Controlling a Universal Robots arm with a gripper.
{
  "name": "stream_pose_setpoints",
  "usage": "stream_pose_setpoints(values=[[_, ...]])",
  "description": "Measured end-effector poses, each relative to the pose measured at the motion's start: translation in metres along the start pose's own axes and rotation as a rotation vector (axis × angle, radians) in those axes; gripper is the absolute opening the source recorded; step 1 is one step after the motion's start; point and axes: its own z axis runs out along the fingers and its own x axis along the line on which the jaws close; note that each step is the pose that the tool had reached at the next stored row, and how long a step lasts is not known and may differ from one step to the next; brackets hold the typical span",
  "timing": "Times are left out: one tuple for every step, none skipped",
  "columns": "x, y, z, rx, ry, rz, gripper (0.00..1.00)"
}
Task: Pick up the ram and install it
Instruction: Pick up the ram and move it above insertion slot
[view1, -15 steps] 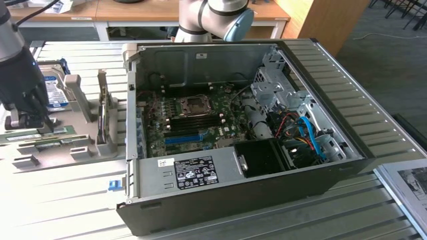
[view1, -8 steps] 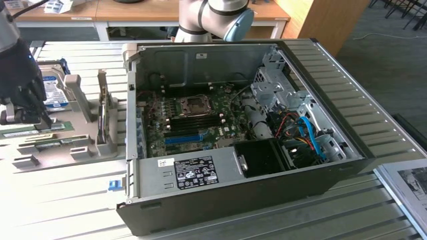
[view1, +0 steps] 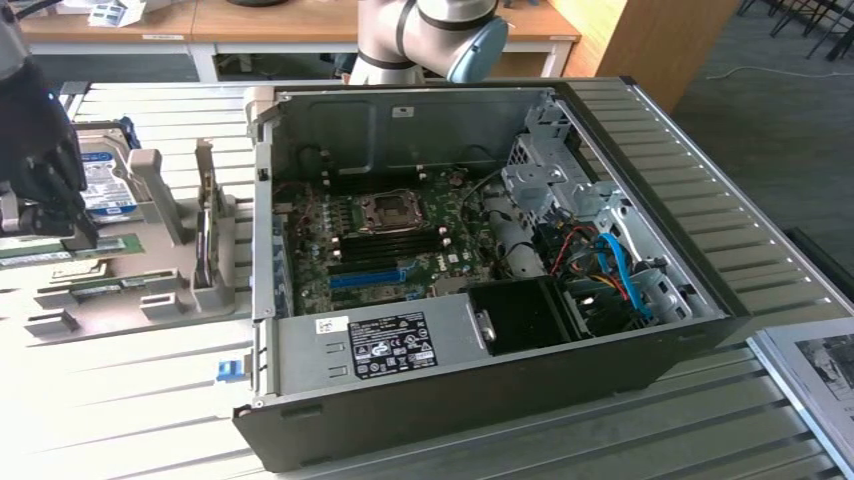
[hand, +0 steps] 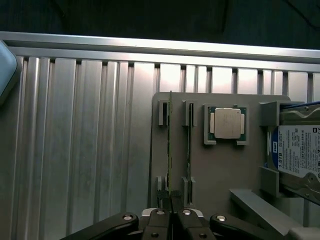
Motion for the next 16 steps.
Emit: stream_pose_setpoints(values=[[0.0,0.0,-0.0015,0.0001,0.0,0.0,0.12],[0.0,0.0,-0.0031,0.0001,0.0,0.0,0.12],[0.0,0.0,-0.0048,0.0,0.0,0.0,0.12],[0.0,0.0,-0.0063,0.0,0.0,0.0,0.12],[0.0,-0.0001,-0.008,0.0001,0.0,0.0,0.12],[0.0,-0.0001,-0.0099,0.0,0.0,0.0,0.12],[0.0,-0.0001,-0.0116,0.0,-0.0001,0.0,0.12],[0.0,-0.0001,-0.0133,0.0,0.0,0.0,0.12],[0.0,-0.0001,-0.015,0.0,0.0,0.0,0.12],[0.0,-0.0001,-0.0167,0.0,0.0,0.0,0.12],[0.0,-0.0001,-0.0182,0.0001,-0.0001,0.0,0.12],[0.0,-0.0001,-0.0201,0.0,0.0,0.0,0.12],[0.0,-0.0001,-0.0216,0.0,0.0,0.0,0.12],[0.0,-0.0001,-0.0232,0.0,0.0,0.0,0.12],[0.0,-0.0001,-0.0247,0.0,0.0,0.0,0.12],[0.0,-0.0001,-0.0263,0.0,0.0,0.0,0.12]])
